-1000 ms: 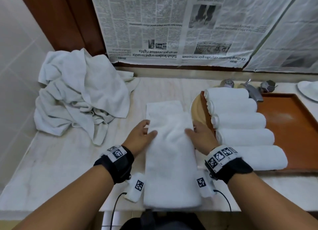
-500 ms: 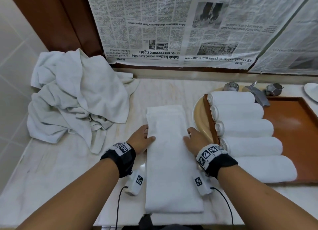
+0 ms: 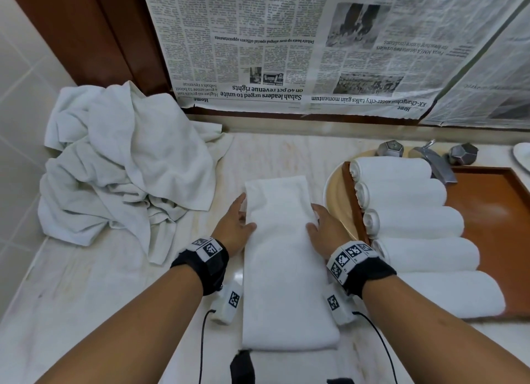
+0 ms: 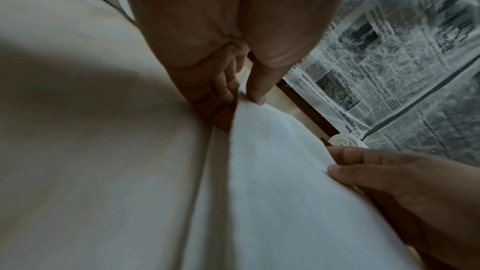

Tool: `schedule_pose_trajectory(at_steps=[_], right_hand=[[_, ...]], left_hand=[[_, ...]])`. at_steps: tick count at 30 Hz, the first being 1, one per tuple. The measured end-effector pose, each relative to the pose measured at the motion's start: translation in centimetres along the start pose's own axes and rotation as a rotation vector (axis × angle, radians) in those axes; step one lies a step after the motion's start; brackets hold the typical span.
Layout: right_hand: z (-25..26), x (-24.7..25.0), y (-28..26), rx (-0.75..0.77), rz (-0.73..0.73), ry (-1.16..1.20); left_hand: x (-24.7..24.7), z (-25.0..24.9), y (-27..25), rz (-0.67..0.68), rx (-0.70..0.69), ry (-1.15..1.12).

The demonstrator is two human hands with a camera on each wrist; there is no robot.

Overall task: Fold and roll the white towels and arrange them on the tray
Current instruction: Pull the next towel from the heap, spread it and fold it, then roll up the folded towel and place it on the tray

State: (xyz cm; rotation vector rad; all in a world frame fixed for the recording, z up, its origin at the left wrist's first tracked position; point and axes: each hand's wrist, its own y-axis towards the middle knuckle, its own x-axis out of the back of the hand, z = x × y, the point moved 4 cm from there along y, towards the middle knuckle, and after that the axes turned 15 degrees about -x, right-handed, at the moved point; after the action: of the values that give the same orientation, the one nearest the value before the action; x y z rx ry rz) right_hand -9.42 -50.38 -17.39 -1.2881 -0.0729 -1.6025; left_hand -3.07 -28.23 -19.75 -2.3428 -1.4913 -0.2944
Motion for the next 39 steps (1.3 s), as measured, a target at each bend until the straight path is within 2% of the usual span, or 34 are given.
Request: schedule_pose_trajectory(at_steps=[3,6,9,11,13,16,20,23,25,27,28,31,35,39], right_hand=[[0.3,0.1,0.3,-0.032,-0.009,-0.049],[0.8,0.0,0.2,-0.052,-0.091,-0.284],[1.8,-0.3,-0.9,0.097,-0.225,-0.446],[2.3,-0.5,-1.7,0.224,-0.25,-0.489],[2.1,-1.2,-2.3,0.264,-0.158,-0.534],[0.8,-2.1,-3.4,0.205,0.0,-0.539],[-1.0,-2.3,-6.0,0.281,-0.024,-0.573],[-2.9,-3.4,-8.7,0.334,0.074,-0.663],[-4.4,-3.9,-10.2,0.36,0.143,-0.719],[-5.9,-4.5,-11.1,0.36,0.194,-0.741],[-6.5,-4.6,-11.5,0.364,0.209,-0.747],[-8.0,-5.1,-12.6,0.388,0.219,-0.753],[-10.0,-5.6,-14.8,0.436,0.198,-0.736],[-12.5,-5.8,-17.4,0.539,0.062,-0.554]], left_hand=[[0.3,-0.4,0.6,0.033,-0.039,0.053],[0.3,-0.7,1.3,0.08,-0.146,0.227],[0.1,-0.8,1.7,0.121,-0.226,0.502],[-0.5,-1.8,1.7,0.177,-0.371,0.705],[-1.5,-2.3,1.6,0.333,-0.452,0.873],[-1.8,-0.9,1.8,0.577,-0.316,0.996],[-1.6,-0.8,2.1,0.583,-0.243,1.037],[-2.8,-3.1,-0.4,0.501,-0.356,0.994],[-4.4,-3.7,-3.9,0.574,-0.454,0.897],[-5.5,-2.8,-7.8,0.695,-0.45,0.9],[-5.7,-2.2,-9.5,0.713,-0.431,0.939],[-5.8,-1.6,-13.4,0.596,-0.455,1.002],[-7.8,-1.1,-19.4,0.498,-0.466,0.931],[-9.5,0.0,-23.9,0.378,-0.481,0.976]])
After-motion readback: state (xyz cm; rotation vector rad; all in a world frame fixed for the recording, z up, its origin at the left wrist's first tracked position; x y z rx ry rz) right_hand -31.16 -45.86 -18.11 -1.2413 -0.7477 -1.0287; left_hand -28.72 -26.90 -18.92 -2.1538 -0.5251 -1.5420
